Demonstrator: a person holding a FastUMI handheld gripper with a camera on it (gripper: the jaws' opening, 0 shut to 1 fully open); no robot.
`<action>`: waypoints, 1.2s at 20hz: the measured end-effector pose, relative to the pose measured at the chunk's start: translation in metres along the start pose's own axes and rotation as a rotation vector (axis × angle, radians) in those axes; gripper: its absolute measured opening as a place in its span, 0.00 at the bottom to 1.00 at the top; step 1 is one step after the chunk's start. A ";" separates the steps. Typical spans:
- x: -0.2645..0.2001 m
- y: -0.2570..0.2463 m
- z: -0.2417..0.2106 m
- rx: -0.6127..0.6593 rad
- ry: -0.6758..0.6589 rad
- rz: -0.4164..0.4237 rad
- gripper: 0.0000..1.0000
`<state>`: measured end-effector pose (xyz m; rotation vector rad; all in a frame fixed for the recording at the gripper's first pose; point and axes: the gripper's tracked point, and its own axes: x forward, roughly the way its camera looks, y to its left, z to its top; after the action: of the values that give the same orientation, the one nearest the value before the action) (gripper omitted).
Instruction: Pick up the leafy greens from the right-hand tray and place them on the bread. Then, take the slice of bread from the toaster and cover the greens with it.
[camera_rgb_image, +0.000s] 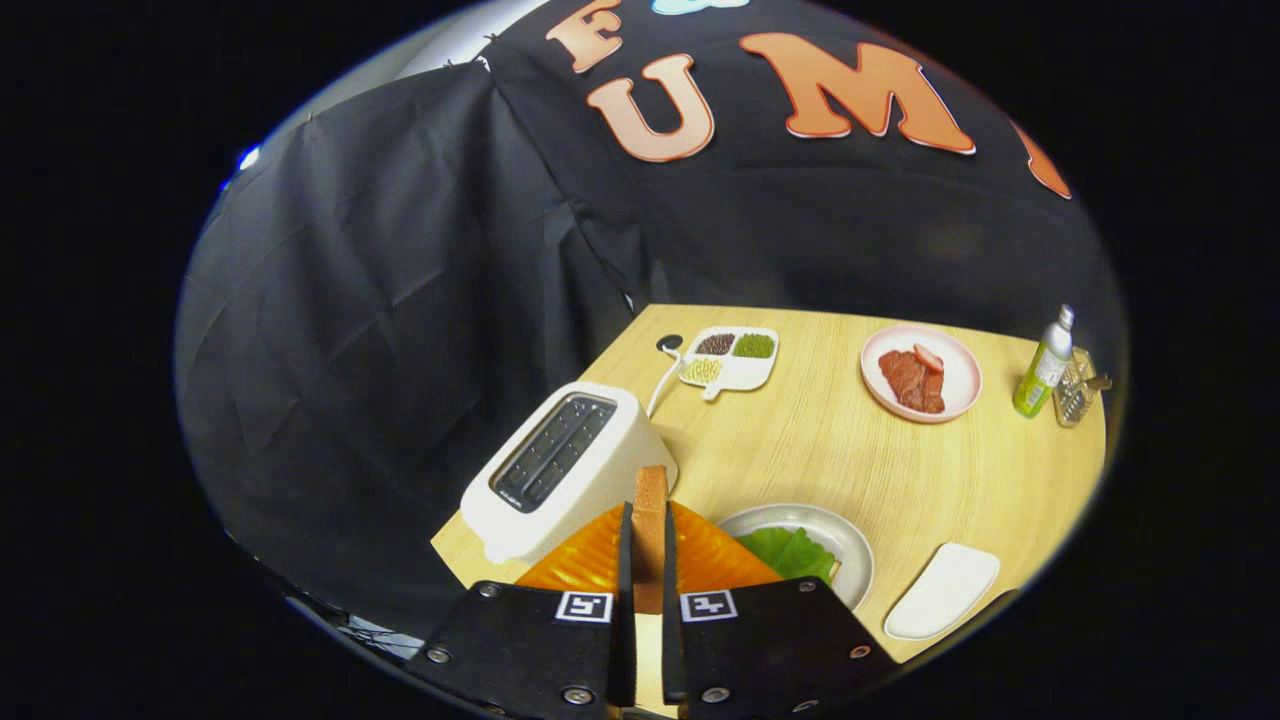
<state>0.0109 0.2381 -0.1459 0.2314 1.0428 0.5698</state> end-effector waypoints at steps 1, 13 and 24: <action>0.003 -0.009 -0.006 0.008 0.011 -0.001 0.11; 0.025 -0.069 -0.066 0.069 0.077 0.051 0.11; 0.036 -0.132 -0.086 -0.179 0.037 -0.168 0.34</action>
<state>-0.0059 0.1400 -0.2738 -0.0244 1.0294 0.5130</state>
